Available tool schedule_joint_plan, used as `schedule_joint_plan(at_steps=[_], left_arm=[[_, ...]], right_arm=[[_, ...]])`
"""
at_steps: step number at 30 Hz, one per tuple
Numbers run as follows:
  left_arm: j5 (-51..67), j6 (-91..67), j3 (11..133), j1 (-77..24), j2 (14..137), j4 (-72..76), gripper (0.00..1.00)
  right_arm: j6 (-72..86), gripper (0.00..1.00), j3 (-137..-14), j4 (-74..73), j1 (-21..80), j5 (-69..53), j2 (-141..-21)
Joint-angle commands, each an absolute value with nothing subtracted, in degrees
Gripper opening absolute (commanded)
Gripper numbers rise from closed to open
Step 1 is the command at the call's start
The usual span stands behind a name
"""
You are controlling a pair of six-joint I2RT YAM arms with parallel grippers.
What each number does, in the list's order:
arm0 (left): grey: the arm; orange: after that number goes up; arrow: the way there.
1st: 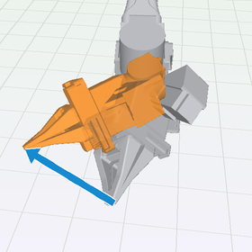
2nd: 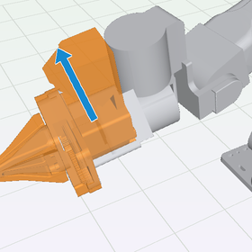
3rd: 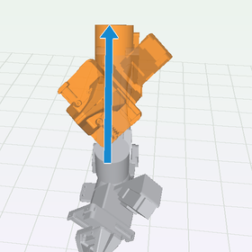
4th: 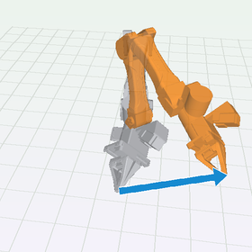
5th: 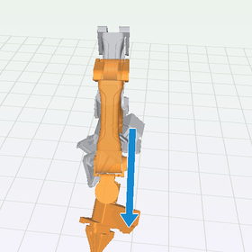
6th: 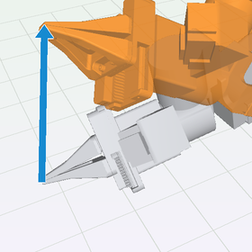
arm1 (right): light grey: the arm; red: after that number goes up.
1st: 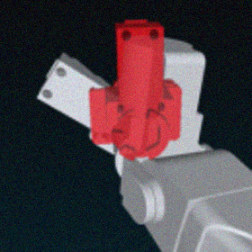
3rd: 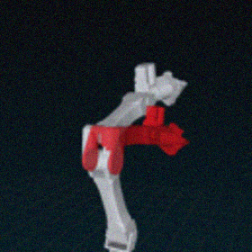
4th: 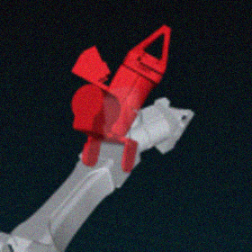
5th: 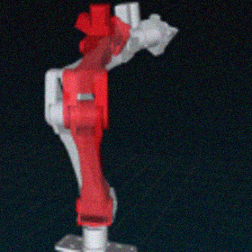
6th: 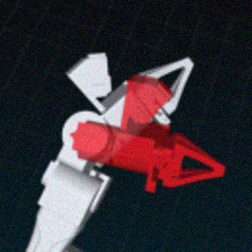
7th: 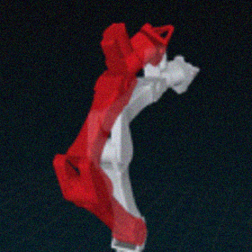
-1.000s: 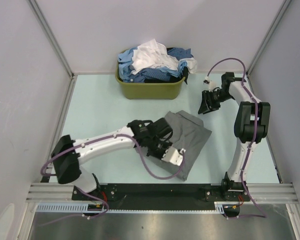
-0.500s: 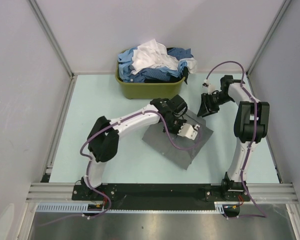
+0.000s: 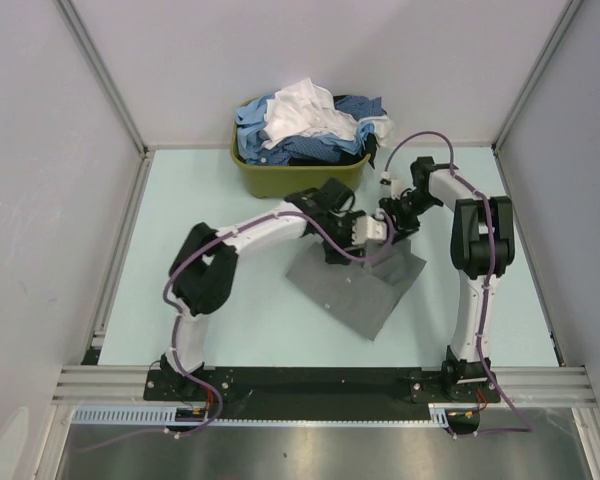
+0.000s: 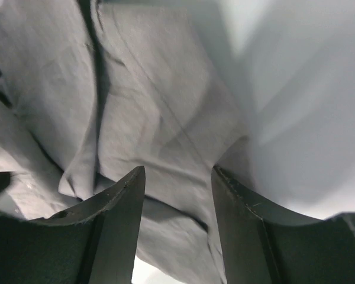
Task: Fold and stack the long sleeve shirts
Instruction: Fold the shirt
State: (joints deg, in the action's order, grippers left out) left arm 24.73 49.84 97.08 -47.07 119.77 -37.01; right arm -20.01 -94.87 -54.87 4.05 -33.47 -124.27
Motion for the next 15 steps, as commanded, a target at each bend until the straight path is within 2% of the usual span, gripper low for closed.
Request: schedule_joint_plan(at_steps=[1, 6, 8, 15], left_arm=[[28.4, 31.8, 91.2, -39.8, 107.9, -29.5, 0.74], [27.5, 20.6, 81.9, -33.7, 105.4, -28.0, 0.73], [30.9, 17.6, 80.5, -31.0, 106.8, -29.9, 0.72], [41.9, 9.4, 63.2, -28.6, 102.7, -24.4, 0.57]], right_arm=[[-18.5, 0.54, -98.3, -51.9, 6.9, -28.7, -127.0], [-19.0, 0.47, -96.6, -49.8, 9.9, -26.5, -128.6], [-19.3, 0.46, -95.7, -48.6, 11.5, -25.8, -128.8], [-21.9, 0.44, -94.2, -45.6, 19.1, -23.9, -128.6]])
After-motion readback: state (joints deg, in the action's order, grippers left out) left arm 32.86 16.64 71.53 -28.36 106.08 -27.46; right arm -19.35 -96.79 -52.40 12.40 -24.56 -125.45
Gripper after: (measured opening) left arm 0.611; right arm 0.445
